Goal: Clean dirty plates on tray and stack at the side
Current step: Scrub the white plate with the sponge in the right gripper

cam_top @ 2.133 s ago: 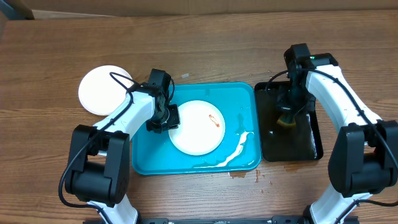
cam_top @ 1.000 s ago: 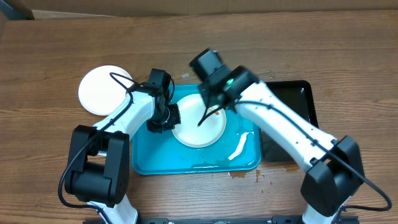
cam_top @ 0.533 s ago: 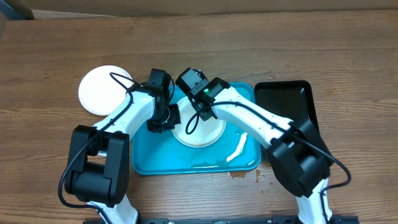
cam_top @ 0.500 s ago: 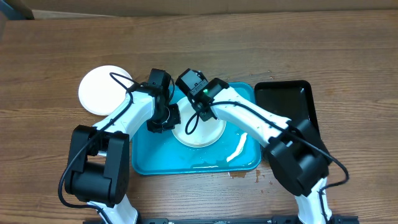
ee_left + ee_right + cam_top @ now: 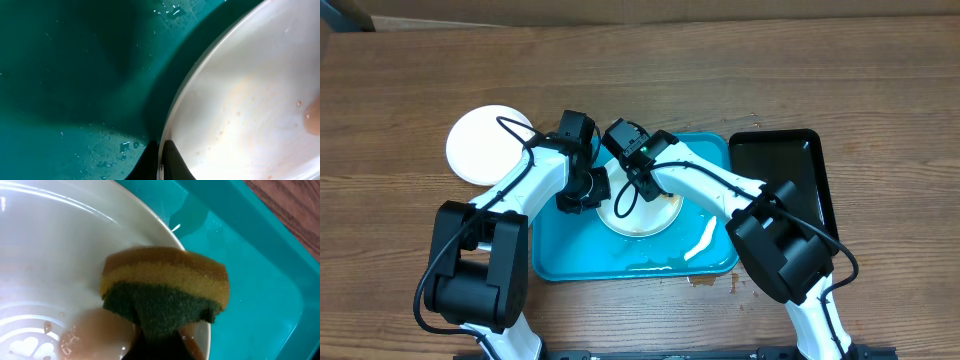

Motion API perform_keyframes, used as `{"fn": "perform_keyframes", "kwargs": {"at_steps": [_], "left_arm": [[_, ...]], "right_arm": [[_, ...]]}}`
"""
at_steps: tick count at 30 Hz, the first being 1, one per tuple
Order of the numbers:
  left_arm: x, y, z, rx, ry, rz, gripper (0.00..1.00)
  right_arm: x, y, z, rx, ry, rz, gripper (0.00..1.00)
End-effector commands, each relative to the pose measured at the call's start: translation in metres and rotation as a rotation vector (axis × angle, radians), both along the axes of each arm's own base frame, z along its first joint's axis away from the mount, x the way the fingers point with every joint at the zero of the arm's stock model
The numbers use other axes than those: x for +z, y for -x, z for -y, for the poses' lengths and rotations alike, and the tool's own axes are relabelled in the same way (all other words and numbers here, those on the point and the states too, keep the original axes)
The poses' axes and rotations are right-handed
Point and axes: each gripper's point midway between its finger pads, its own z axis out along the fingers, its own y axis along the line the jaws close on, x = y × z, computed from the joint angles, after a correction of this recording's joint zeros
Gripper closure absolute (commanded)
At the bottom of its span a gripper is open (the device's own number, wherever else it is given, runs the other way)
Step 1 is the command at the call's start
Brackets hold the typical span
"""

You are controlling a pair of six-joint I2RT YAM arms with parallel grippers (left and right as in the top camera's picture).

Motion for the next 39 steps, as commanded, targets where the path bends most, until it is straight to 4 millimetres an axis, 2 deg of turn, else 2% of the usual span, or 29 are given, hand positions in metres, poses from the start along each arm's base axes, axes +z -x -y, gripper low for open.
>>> {"fn": "perform_keyframes", "kwargs": {"at_steps": [1,6,14,18,23,26,28,29,30,34,37,39], "left_arm": [[-0.009,0.006,-0.006,0.013,-0.037,-0.028,0.96],[-0.009,0.006,-0.006,0.013,-0.037,-0.028,0.96],[-0.009,0.006,-0.006,0.012,-0.037,-0.027,0.96],[-0.009,0.006,-0.006,0.009,-0.037,-0.026,0.96],[-0.009,0.006,-0.006,0.005,-0.037,-0.025,0.96],[-0.009,0.006,-0.006,0.005,-0.037,-0.026,0.96],[-0.009,0.006,-0.006,0.005,-0.037,-0.026,0.96],[-0.009,0.006,-0.006,0.005,-0.038,-0.029,0.96],[-0.009,0.007,-0.006,0.005,-0.038,-0.030,0.96],[-0.009,0.007,-0.007,0.005,-0.039,-0.033,0.96],[-0.009,0.007,-0.007,0.005,-0.039,-0.033,0.96],[-0.009,0.007,-0.007,0.005,-0.039,-0.033,0.96]], "right_arm": [[-0.025,0.007,0.009,-0.038,0.001,-0.084,0.96],[-0.032,0.035,-0.015,0.003,-0.136,-0.246,0.96],[-0.028,0.081,-0.037,0.184,-0.274,-0.490,0.96],[-0.020,0.085,-0.044,0.188,-0.322,-0.526,0.96],[0.006,0.067,-0.062,0.189,-0.449,-0.519,0.96],[0.031,0.040,-0.061,0.165,-0.508,-0.473,0.96],[0.050,0.020,-0.053,0.137,-0.531,-0.439,0.96],[0.067,0.006,-0.046,0.115,-0.555,-0.419,0.96],[0.072,0.001,-0.043,0.106,-0.563,-0.413,0.96],[0.109,-0.031,-0.002,-0.002,-0.595,-0.369,0.96],[0.122,-0.040,0.025,-0.077,-0.622,-0.379,0.96],[0.126,-0.041,0.032,-0.102,-0.667,-0.404,0.96]]}}
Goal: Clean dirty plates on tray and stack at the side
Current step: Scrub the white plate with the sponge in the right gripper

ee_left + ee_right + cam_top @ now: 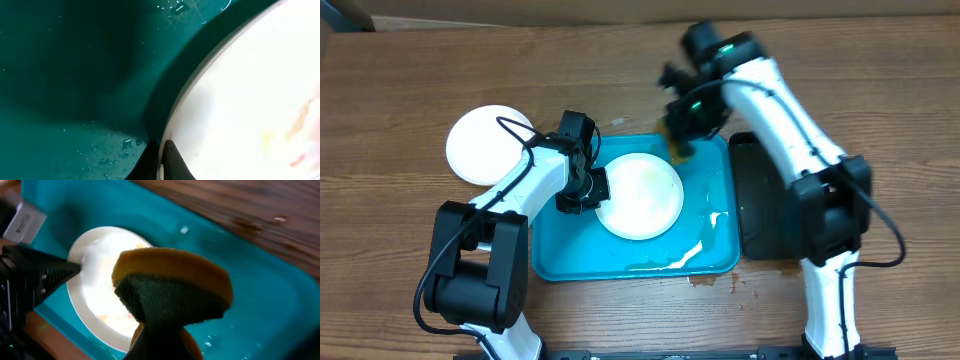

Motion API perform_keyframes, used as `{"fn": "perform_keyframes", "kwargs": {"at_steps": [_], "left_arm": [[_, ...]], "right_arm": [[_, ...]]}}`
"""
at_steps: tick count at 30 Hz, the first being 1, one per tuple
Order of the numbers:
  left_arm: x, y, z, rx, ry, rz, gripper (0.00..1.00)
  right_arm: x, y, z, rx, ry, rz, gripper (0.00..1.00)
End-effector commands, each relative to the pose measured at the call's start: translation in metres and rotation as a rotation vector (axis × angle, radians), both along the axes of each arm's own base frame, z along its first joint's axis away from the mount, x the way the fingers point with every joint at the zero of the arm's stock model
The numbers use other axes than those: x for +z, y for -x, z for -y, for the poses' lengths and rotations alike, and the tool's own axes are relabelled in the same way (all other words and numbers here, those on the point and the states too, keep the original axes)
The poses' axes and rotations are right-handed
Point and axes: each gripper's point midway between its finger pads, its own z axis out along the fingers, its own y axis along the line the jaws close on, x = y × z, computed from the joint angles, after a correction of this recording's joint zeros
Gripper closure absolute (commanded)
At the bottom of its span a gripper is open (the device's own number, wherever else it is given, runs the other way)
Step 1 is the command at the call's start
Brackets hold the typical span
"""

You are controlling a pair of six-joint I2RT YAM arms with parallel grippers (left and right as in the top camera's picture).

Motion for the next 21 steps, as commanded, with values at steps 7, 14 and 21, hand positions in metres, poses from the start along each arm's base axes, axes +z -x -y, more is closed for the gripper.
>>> {"fn": "perform_keyframes", "kwargs": {"at_steps": [7,14,21], "left_arm": [[-0.009,0.005,-0.005,0.006,-0.033,-0.024,0.96],[-0.009,0.005,-0.005,0.006,-0.033,-0.025,0.96],[-0.009,0.005,-0.005,0.006,-0.033,-0.025,0.96]], "right_arm": [[0.024,0.004,-0.006,-0.061,-0.124,-0.056,0.96],[0.022,0.023,-0.047,-0.029,-0.230,-0.123,0.96],[0.002,0.044,-0.063,0.095,-0.368,-0.169,0.96]]}}
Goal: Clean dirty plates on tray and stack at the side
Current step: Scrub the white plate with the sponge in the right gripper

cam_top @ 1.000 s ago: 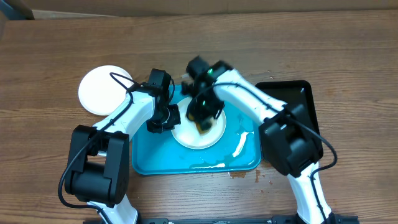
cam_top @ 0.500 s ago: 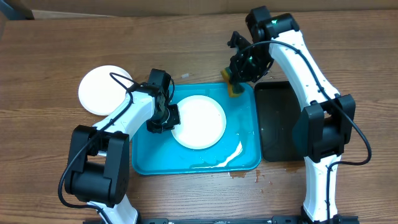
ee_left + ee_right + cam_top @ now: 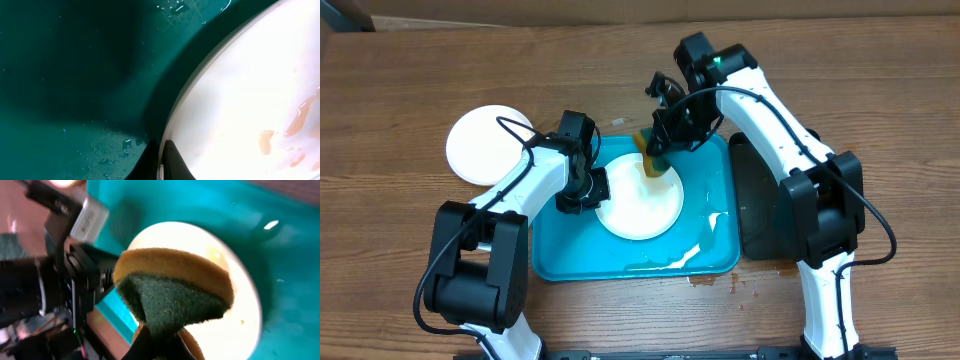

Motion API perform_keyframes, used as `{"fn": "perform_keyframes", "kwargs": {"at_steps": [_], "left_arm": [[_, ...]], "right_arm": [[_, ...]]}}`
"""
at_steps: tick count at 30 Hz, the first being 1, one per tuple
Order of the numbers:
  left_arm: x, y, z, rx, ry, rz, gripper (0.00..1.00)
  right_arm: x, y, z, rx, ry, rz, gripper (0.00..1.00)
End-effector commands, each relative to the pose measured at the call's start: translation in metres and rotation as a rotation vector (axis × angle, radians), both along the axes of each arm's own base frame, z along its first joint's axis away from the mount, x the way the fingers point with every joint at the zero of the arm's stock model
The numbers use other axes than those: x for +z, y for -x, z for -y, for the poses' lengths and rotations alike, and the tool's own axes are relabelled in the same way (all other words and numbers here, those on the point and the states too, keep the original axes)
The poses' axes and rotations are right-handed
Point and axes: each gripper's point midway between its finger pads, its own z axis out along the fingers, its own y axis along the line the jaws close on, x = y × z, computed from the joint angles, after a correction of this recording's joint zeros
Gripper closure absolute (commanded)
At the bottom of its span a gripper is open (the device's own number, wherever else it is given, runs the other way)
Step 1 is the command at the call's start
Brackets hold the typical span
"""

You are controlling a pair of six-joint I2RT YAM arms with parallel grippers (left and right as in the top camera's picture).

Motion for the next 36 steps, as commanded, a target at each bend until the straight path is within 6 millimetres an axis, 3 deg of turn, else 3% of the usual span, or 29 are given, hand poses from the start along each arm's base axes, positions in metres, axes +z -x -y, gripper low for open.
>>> {"fn": "perform_keyframes", "kwargs": {"at_steps": [1,5,10,14,21,25,31,36], "left_arm": [[-0.009,0.005,-0.005,0.006,-0.033,-0.025,0.96],[-0.009,0.006,-0.006,0.006,-0.033,-0.026,0.96],[-0.009,0.006,-0.006,0.006,-0.033,-0.027,0.96],[-0.009,0.007,-0.006,0.006,-0.035,-0.031,0.96],[-0.009,0.007,-0.006,0.006,-0.035,-0.033,0.96],[-0.009,0.007,-0.006,0.006,-0.035,-0.033,0.96],[-0.009,0.007,-0.006,0.006,-0.035,-0.033,0.96],[-0.009,0.007,-0.006,0.006,-0.035,-0.034,0.96]], "right_arm": [[0.011,0.016,-0.011,0.094,-0.171,-0.007,0.96],[-0.009,0.028,-0.010,0.159,-0.211,0.004,0.96],[-0.047,0.029,0.002,0.160,-0.121,0.031,0.96],[-0.067,0.027,0.010,0.159,-0.077,0.059,0.96],[-0.075,0.015,0.013,0.151,-0.061,0.115,0.96],[-0.084,-0.002,0.021,0.116,0.016,0.180,0.96],[-0.052,-0.030,0.013,0.087,-0.069,0.248,0.96],[0.002,-0.061,0.011,0.051,-0.140,0.322,0.96]]}}
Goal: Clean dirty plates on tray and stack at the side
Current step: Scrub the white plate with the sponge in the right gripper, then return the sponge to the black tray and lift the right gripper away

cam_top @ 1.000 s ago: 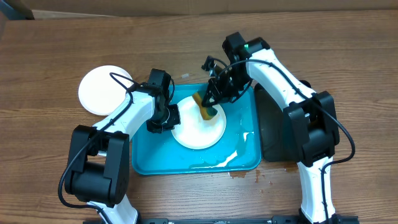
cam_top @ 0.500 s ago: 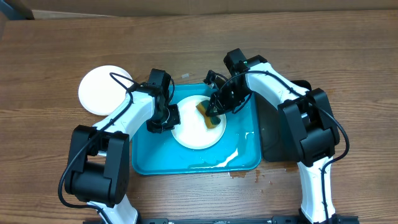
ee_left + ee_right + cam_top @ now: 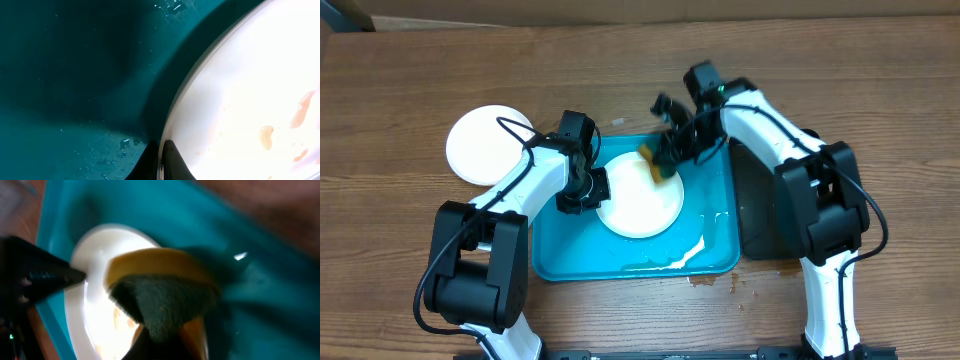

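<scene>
A white plate [image 3: 640,203] with brownish smears [image 3: 266,136] lies in the teal tray [image 3: 560,255]. My left gripper [image 3: 582,190] is shut on the plate's left rim [image 3: 167,131], its thin dark fingers pinching the edge [image 3: 170,156]. My right gripper [image 3: 665,160] is shut on a yellow-and-green sponge [image 3: 160,287] and hangs over the plate's upper right edge [image 3: 82,325]. Whether the sponge [image 3: 653,165] touches the plate cannot be told. A clean white plate [image 3: 480,143] sits on the table left of the tray.
A black tray [image 3: 760,200] lies right of the teal one, partly under the right arm. Water pools along the teal tray's front right [image 3: 685,250]. Brown drops [image 3: 705,280] stain the wooden table at the tray's front edge.
My right gripper has dropped closer to the plate with the sponge, now over its upper right edge. The left gripper keeps its pinch on the rim, unmoved.
The sponge was first pressed on the dirty plate while my left gripper held its rim. Then my right gripper had the sponge up over the tray's back edge. After that it was back above the plate, and now it hangs lower over the plate's edge.
</scene>
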Motion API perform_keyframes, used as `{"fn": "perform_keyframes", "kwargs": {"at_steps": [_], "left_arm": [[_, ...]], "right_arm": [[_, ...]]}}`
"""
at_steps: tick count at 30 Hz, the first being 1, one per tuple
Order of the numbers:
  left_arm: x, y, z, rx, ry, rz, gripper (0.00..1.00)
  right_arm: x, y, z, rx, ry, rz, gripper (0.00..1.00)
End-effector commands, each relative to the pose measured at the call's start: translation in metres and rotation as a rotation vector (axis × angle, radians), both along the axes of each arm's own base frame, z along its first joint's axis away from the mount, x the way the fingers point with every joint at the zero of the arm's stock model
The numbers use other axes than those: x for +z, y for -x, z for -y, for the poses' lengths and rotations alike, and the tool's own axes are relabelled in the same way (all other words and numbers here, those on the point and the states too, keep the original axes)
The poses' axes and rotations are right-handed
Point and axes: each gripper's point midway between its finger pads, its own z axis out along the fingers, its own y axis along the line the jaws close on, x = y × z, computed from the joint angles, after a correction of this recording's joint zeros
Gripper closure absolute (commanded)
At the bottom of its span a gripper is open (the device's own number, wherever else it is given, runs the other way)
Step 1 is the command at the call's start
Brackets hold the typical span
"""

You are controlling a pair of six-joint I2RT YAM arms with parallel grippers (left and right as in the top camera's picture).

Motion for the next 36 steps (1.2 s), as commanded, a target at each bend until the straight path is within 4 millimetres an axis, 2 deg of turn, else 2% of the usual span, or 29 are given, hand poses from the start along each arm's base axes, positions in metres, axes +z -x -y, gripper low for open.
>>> {"fn": "perform_keyframes", "kwargs": {"at_steps": [1,5,8,10,13,17,20,22,27,36], "left_arm": [[-0.009,0.007,-0.007,0.006,-0.041,-0.032,0.96],[-0.009,0.007,-0.007,0.006,-0.041,-0.032,0.96],[-0.009,0.007,-0.007,0.006,-0.042,-0.032,0.96],[-0.009,0.007,-0.007,0.006,-0.041,-0.032,0.96],[-0.009,0.007,-0.007,0.006,-0.041,-0.031,0.96],[-0.009,0.007,-0.007,0.006,-0.041,-0.031,0.96],[-0.009,0.006,-0.007,0.006,-0.040,-0.028,0.96],[-0.009,0.006,-0.007,0.006,-0.040,-0.025,0.96],[-0.009,0.005,-0.006,0.007,-0.039,-0.024,0.96],[-0.009,0.004,-0.006,0.007,-0.038,-0.020,0.96]], "right_arm": [[0.064,-0.033,0.001,-0.030,-0.103,0.106,0.96],[0.103,-0.041,0.016,-0.060,-0.114,0.109,0.96],[0.120,-0.041,0.046,-0.120,-0.080,0.079,0.96],[0.123,-0.038,0.073,-0.173,-0.042,0.039,0.96],[0.116,-0.028,0.125,-0.273,0.068,-0.053,0.96],[0.092,-0.012,0.194,-0.397,0.283,-0.169,0.96],[0.075,-0.002,0.237,-0.527,0.453,-0.243,0.96],[0.065,0.005,0.257,-0.600,0.552,-0.286,0.96],[0.044,0.024,0.270,-0.619,0.662,-0.355,0.96],[-0.001,0.041,0.259,-0.625,0.750,-0.401,0.96]]}}
